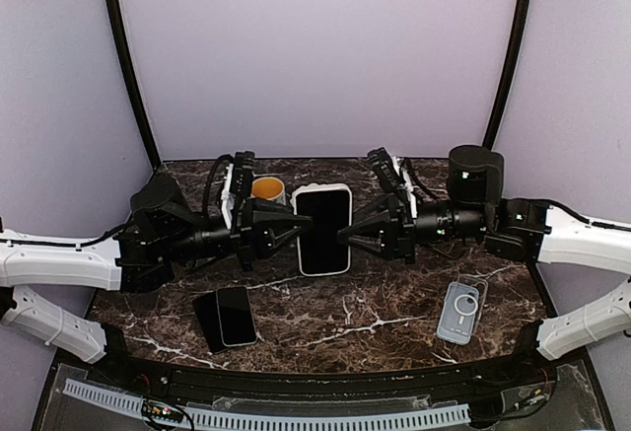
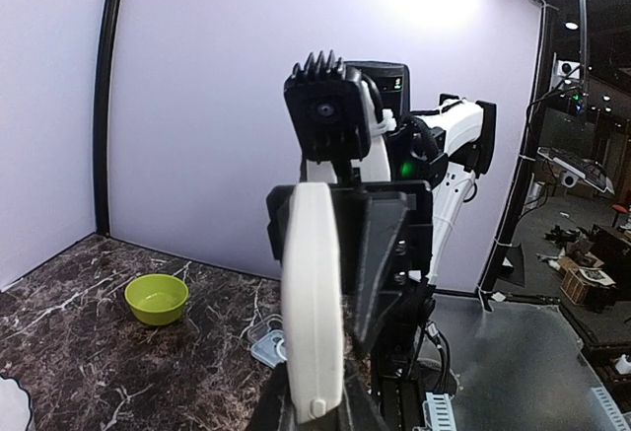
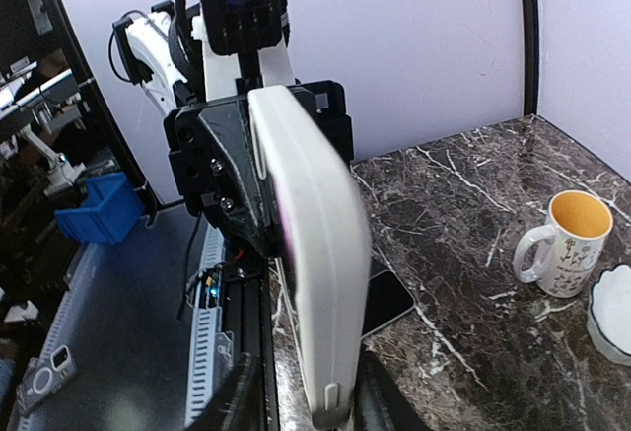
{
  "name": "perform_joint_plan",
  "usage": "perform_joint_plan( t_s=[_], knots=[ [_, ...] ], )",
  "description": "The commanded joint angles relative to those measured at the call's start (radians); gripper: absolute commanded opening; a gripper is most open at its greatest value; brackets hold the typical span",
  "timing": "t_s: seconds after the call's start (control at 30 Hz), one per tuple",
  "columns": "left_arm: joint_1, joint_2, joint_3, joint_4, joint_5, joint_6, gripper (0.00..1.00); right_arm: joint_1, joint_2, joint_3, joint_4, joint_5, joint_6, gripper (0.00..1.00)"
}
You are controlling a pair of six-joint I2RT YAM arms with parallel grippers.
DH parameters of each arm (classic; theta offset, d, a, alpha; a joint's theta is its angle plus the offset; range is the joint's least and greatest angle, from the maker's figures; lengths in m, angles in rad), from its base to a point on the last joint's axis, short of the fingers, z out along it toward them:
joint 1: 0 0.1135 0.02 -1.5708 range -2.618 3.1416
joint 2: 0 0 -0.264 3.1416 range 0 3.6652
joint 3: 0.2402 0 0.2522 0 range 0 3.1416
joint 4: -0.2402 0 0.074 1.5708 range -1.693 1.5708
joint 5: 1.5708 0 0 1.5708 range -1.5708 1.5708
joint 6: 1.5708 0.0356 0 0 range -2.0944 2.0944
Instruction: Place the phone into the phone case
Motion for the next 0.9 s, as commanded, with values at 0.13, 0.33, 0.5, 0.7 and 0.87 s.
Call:
perform_joint_plan(
  t_s=[0.13,0.33,0.5,0.7,0.87],
  knots=[
    [-0.004,-0.036,-0.012,0.127,-0.004,-0.035,0.0,-0.013,0.051,0.014,0.123,-0.1,0.047,0.0],
    [-0.003,-0.059,-0.026,0.048,-0.112,-0.053,0.39,-0.061,0.052,0.019,0.073,-0.036,0.094,0.0],
    [0.001,-0.087,0.014,-0.289,-0.424,-0.039,0.92,-0.191,0.096,0.029,-0.083,0.001,0.165,0.0],
    [0.064,-0.07,0.069,-0.573,-0.625,-0.061,0.98,-0.354,0.253,0.087,-0.231,-0.015,0.241,0.0],
    [0.108,-0.059,0.05,-0.609,-0.629,-0.138,0.98,-0.455,0.403,0.174,-0.268,-0.044,0.252,0.0]
  ],
)
